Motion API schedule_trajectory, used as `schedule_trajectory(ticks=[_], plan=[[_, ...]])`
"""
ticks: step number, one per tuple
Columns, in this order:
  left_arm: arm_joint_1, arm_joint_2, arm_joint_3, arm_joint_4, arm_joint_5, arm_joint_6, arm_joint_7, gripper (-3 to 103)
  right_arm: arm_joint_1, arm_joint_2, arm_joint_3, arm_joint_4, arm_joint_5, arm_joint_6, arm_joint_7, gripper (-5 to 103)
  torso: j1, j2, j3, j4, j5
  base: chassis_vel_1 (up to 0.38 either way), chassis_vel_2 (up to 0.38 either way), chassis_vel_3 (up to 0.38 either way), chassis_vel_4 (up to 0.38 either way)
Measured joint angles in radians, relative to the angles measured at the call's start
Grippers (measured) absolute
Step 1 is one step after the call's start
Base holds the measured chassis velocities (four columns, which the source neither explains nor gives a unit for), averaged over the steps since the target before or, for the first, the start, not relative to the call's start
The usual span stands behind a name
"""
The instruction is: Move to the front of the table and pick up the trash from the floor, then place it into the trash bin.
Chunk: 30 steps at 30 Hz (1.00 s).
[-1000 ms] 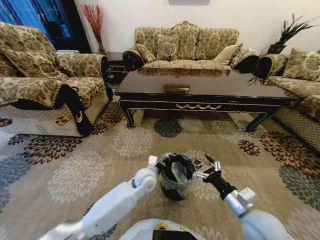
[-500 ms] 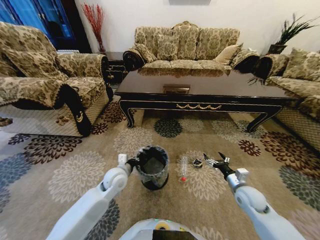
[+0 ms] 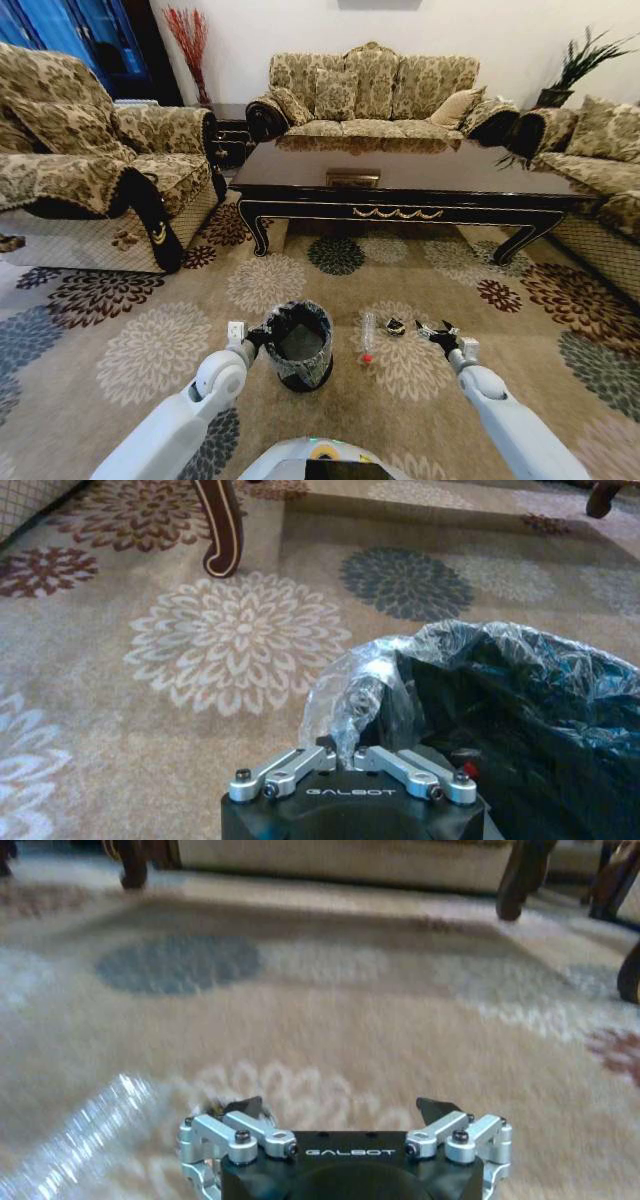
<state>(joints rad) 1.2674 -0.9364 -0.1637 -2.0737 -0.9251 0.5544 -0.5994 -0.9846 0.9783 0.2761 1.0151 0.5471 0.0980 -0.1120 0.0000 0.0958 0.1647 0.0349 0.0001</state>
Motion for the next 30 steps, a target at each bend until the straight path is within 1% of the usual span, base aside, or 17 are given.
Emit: schedule_trajectory(ticks=[1, 4, 5, 8, 10, 13, 14, 16, 18, 23, 24, 26, 30], plan=[[0.0, 0.0, 0.0, 0.0, 0.0, 0.0, 0.0, 3, 0.0, 0.0, 0.0, 0.0, 0.0, 0.0, 0.0, 100, 0.0, 0.0, 0.0, 0.0, 0.0, 0.0, 0.0, 0.0, 0.0], [0.013, 0.005, -0.002, -0.011, -0.002, -0.003, -0.006, 3, 0.072, 0.028, -0.021, -0.165, -0.023, 0.045, -0.029, 100, 0.0, 0.0, 0.0, 0.0001, -0.0001, 0.0, 0.0, 0.0, 0.0], [0.013, 0.005, -0.002, -0.011, -0.002, -0.003, -0.006, 3, 0.072, 0.028, -0.021, -0.165, -0.023, 0.045, -0.029, 100, 0.0, 0.0, 0.0, 0.0001, -0.0001, 0.0, 0.0, 0.0, 0.0], [0.027, 0.009, -0.003, -0.021, -0.002, -0.004, -0.009, 3, 0.116, 0.059, -0.028, -0.267, -0.028, 0.058, -0.039, 100, 0.0, 0.0, 0.0, 0.0001, -0.0001, 0.0, 0.0, 0.0, 0.0], [0.031, 0.008, -0.003, -0.023, -0.002, -0.005, -0.009, 3, 0.127, 0.07, -0.028, -0.286, -0.033, 0.062, -0.041, 100, 0.0, 0.0, 0.0, 0.0, -0.0001, 0.0, 0.0, 0.0, 0.0], [0.041, 0.0, -0.002, -0.028, 0.002, -0.007, -0.009, 3, 0.181, 0.121, -0.014, -0.366, -0.05, 0.074, -0.043, 100, 0.0, 0.0, 0.0, 0.0003, 0.0001, 0.0, 0.0, 0.0, 0.0], [0.041, 0.0, -0.002, -0.028, 0.002, -0.007, -0.009, 3, 0.181, 0.121, -0.014, -0.366, -0.05, 0.074, -0.043, 100, 0.0, 0.0, 0.0, 0.0003, 0.0001, 0.0, 0.0, 0.0, 0.0], [0.048, -0.004, -0.001, -0.033, 0.006, -0.008, -0.009, 3, 0.228, 0.149, -0.003, -0.432, -0.062, 0.087, -0.048, 100, 0.0, 0.0, 0.0, 0.0007, -0.0001, 0.0, 0.0, 0.0, 0.0], [0.056, -0.004, -0.006, -0.038, 0.007, -0.009, -0.009, 3, 0.262, 0.161, 0.004, -0.476, -0.068, 0.093, -0.056, 100, 0.0, 0.0, 0.0, 0.0005, -0.0002, 0.0, 0.0, 0.0, 0.0], [0.066, -0.003, -0.016, -0.048, 0.008, -0.011, -0.006, 3, 0.303, 0.18, 0.02, -0.532, -0.083, 0.097, -0.063, 100, 0.0, 0.0, 0.0, 0.0002, -0.0001, 0.0, 0.0, 0.0, 0.0], [0.069, -0.002, -0.019, -0.051, 0.008, -0.012, -0.005, 3, 0.315, 0.188, 0.03, -0.55, -0.085, 0.089, -0.063, 103, 0.0, 0.0, 0.0, 0.0001, 0.0, 0.0, 0.0, 0.0, 0.0], [0.073, -0.002, -0.022, -0.054, 0.01, -0.015, -0.004, 3, 0.326, 0.2, 0.043, -0.567, -0.089, 0.082, -0.063, 100, 0.0, 0.0, 0.0, 0.0002, -0.0003, 0.0, 0.0, 0.0, 0.0], [0.083, -0.004, -0.026, -0.06, 0.02, -0.02, 0.005, 3, 0.331, 0.212, 0.07, -0.583, -0.093, 0.069, -0.055, 98, 0.0, 0.0, 0.0, 0.0004, 0.0002, 0.0, 0.0, 0.0, 0.0]])
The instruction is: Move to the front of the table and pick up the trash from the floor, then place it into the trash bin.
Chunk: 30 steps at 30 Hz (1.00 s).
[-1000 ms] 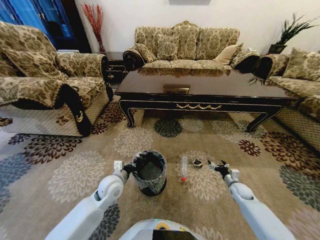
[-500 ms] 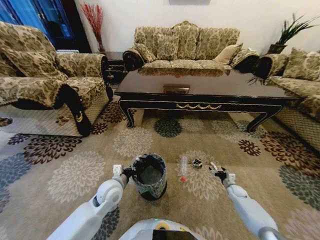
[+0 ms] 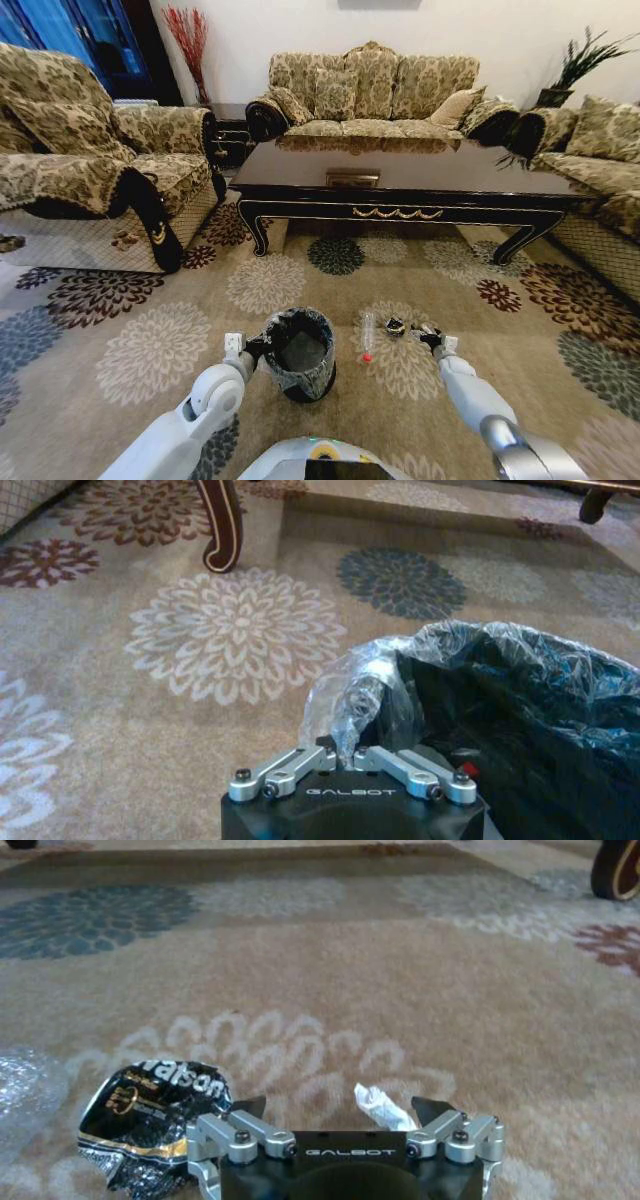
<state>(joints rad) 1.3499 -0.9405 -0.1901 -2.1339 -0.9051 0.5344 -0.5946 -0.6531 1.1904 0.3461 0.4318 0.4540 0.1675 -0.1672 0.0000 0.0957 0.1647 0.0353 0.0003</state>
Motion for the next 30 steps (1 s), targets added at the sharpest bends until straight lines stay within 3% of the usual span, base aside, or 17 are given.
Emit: schedule_trajectory(ticks=[7, 11, 15, 18, 20, 23, 30], plan=[[0.012, -0.004, -0.003, -0.005, 0.014, -0.008, 0.02, 3, -0.001, -0.004, 0.06, -0.028, -0.026, -0.009, 0.017, 100, 0.0, 0.0, 0.0, -0.0004, -0.0003, 0.0, 0.0, 0.0, 0.0], [0.013, -0.006, -0.003, -0.006, 0.018, -0.01, 0.027, 3, -0.001, -0.006, 0.081, -0.034, -0.03, -0.023, 0.022, 95, 0.0, 0.0, 0.0, -0.0002, -0.0003, 0.0, 0.0, 0.0, 0.0], [0.012, -0.008, 0.0, -0.008, 0.02, -0.014, 0.028, 3, -0.001, -0.004, 0.086, -0.034, -0.03, -0.032, 0.02, 84, 0.0, 0.0, 0.0, -0.0004, -0.0004, 0.0, 0.0, 0.0, 0.0], [0.012, -0.008, 0.0, -0.008, 0.022, -0.019, 0.028, 3, 0.002, 0.006, 0.094, -0.042, -0.042, -0.039, 0.02, 69, 0.0, 0.0, 0.0, 0.0, 0.0, 0.0, 0.0, 0.0, 0.0], [0.013, -0.008, -0.001, -0.01, 0.022, -0.019, 0.028, 3, 0.003, 0.008, 0.097, -0.045, -0.047, -0.04, 0.02, 69, 0.0, 0.0, 0.0, 0.0, -0.0002, 0.0, 0.0, 0.0, 0.0], [0.017, -0.004, -0.004, -0.016, 0.022, -0.02, 0.029, 3, 0.005, 0.009, 0.103, -0.049, -0.06, -0.048, 0.024, 52, 0.0, 0.0, 0.0, -0.0001, -0.0002, 0.0, 0.0, 0.0, 0.0], [0.017, 0.016, -0.021, -0.03, 0.017, -0.02, 0.037, 3, 0.004, -0.003, 0.106, -0.055, -0.077, -0.049, 0.026, 31, 0.0, 0.0, 0.0, -0.0002, -0.0006, 0.0, 0.0, 0.0, 0.0]])
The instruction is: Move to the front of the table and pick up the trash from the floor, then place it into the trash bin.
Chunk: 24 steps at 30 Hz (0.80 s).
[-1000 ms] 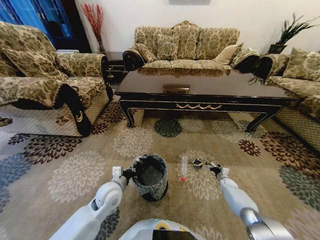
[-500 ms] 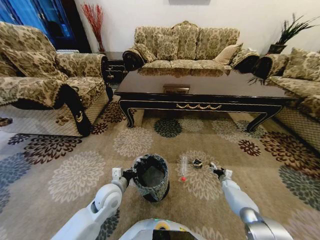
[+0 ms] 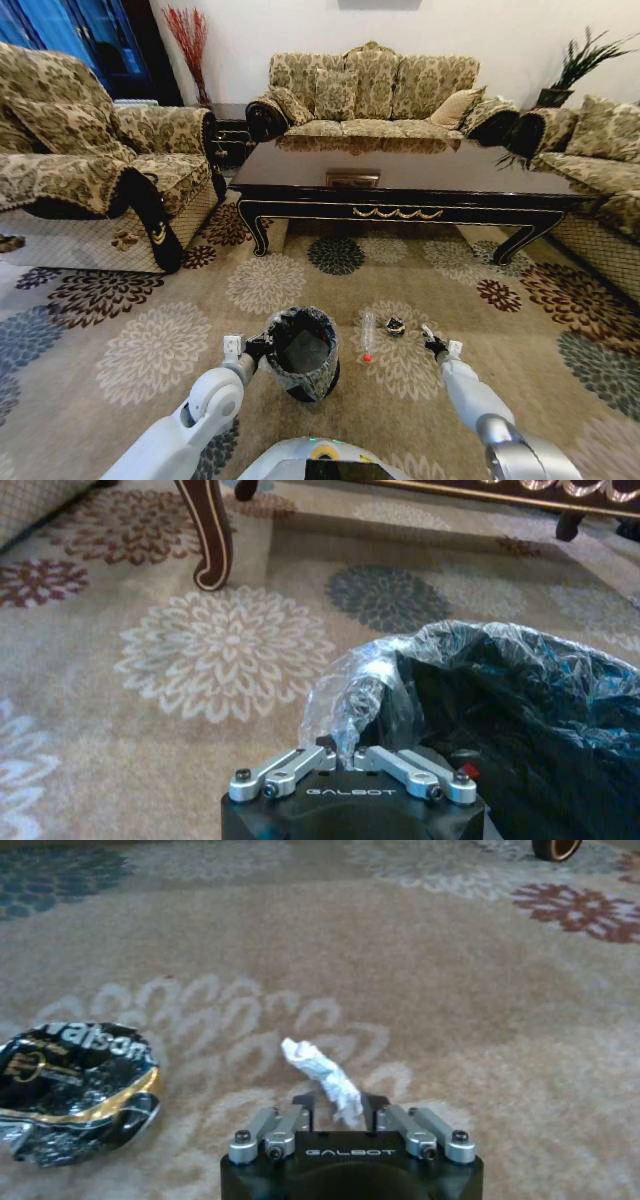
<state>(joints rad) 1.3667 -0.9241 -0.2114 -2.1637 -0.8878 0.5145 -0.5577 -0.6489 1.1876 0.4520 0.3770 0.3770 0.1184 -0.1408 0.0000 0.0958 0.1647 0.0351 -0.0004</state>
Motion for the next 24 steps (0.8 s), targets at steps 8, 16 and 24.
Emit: schedule_trajectory(ticks=[8, 16, 24], plan=[[0.008, 0.002, -0.013, -0.001, 0.0, -0.004, 0.007, 3, -0.006, 0.005, 0.005, -0.002, -0.013, -0.003, -0.002, 5, 0.0, 0.0, 0.0, 0.0001, 0.0004, 0.0, 0.0, 0.0, 0.0], [0.018, 0.001, -0.013, -0.009, 0.001, -0.006, 0.004, 3, -0.018, 0.004, 0.007, 0.017, -0.004, -0.005, -0.002, 0, 0.0, 0.0, 0.0, 0.0001, 0.0005, 0.0, 0.0, 0.0, 0.0], [0.004, -0.022, 0.016, 0.007, 0.002, 0.0, -0.011, 3, -0.138, -0.103, -0.03, 0.193, 0.043, 0.038, -0.009, 0, 0.0, 0.0, 0.0, -0.0001, 0.0004, 0.0, 0.0, 0.0, 0.0]])
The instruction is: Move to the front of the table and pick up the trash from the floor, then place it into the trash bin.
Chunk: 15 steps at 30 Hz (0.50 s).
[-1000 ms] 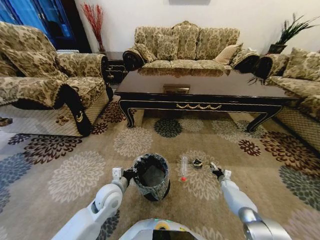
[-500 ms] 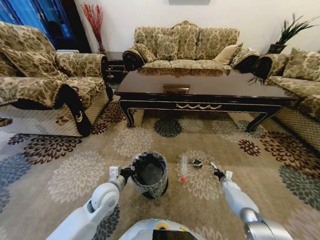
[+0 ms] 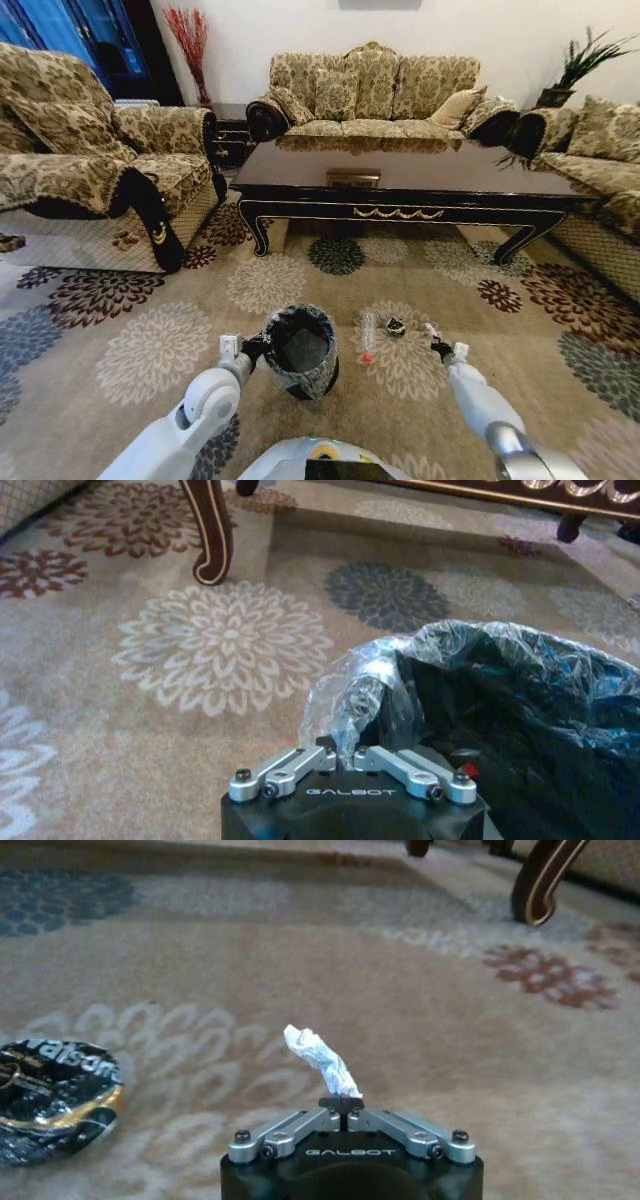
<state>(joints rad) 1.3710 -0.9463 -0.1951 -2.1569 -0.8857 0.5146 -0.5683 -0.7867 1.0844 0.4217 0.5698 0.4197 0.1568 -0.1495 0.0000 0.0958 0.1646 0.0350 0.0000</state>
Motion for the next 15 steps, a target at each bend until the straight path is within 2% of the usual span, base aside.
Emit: schedule_trajectory(ticks=[2, 3, 6, 7, 10, 11, 15], plan=[[-0.008, -0.006, 0.011, 0.014, -0.001, 0.004, -0.002, 3, -0.093, -0.05, -0.011, 0.137, 0.044, 0.0, 0.001, 0, 0.0, 0.0, 0.0, -0.0003, 0.0001, 0.0, 0.0, 0.0, 0.0], [-0.008, -0.006, 0.011, 0.014, -0.001, 0.004, -0.002, 3, -0.093, -0.05, -0.011, 0.137, 0.044, 0.0, 0.001, 0, 0.0, 0.0, 0.0, -0.0003, 0.0001, 0.0, 0.0, 0.0, 0.0], [-0.032, -0.021, 0.034, 0.039, -0.001, 0.009, -0.005, 3, -0.258, -0.102, 0.026, 0.412, 0.056, 0.008, 0.011, 0, 0.0, 0.0, 0.0, 0.0002, 0.0, 0.0, 0.0, 0.0, 0.0], [-0.032, -0.021, 0.034, 0.039, -0.001, 0.009, -0.005, 3, -0.258, -0.102, 0.026, 0.412, 0.056, 0.008, 0.011, 0, 0.0, 0.0, 0.0, 0.0002, 0.0, 0.0, 0.0, 0.0, 0.0], [-0.056, -0.051, 0.063, 0.056, 0.007, 0.016, -0.01, 3, -0.462, -0.132, 0.106, 0.732, 0.043, 0.031, 0.019, 0, 0.0, 0.0, 0.0, 0.0002, -0.0001, 0.0, 0.0, 0.0, 0.0], [-0.056, -0.051, 0.063, 0.056, 0.007, 0.016, -0.01, 3, -0.462, -0.132, 0.106, 0.732, 0.043, 0.031, 0.019, 0, 0.0, 0.0, 0.0, 0.0002, -0.0001, 0.0, 0.0, 0.0, 0.0], [-0.087, -0.068, 0.101, 0.073, 0.016, 0.027, -0.018, 3, -0.655, -0.144, 0.208, 1.004, 0.039, 0.036, 0.02, 0, 0.0, 0.0, 0.0, 0.0001, 0.0, 0.0, 0.0, 0.0, 0.0]])
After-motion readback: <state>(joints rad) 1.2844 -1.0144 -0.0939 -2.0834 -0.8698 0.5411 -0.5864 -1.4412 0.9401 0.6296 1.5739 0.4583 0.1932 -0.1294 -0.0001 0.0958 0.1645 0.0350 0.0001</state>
